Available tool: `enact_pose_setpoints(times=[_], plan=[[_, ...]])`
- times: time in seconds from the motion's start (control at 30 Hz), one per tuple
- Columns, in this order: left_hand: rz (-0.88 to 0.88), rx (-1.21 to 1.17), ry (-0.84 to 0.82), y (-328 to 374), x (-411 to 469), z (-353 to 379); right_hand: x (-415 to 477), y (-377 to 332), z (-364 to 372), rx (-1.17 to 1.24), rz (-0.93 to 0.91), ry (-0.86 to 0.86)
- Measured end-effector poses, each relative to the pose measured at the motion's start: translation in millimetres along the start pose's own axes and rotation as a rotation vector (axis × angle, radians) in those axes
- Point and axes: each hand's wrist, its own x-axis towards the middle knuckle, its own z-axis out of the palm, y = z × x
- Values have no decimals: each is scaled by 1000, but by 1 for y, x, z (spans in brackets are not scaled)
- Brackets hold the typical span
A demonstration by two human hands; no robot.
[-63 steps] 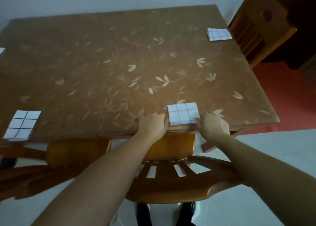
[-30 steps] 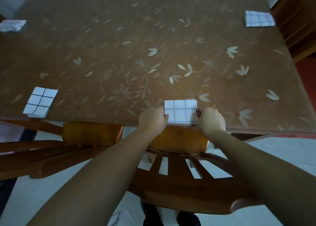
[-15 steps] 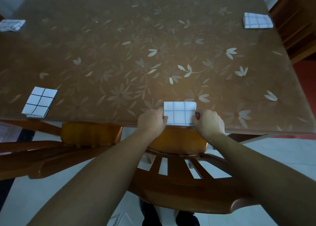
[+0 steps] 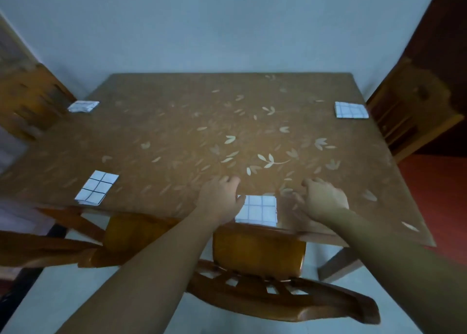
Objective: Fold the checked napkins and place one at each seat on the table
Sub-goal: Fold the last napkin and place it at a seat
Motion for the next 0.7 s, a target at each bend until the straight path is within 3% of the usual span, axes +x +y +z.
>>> enact_pose_setpoints(times=[0.2,0.57,0.7], plan=[[-25,44,-14,34,-30,-39,-45,32,-49,-17,-46,76],[115,-7,-4,158,-78,-68,-167,146,-109,-6,113,118],[75,-18,22,207,-85,-89,-186,189,-136,-10,84,157]])
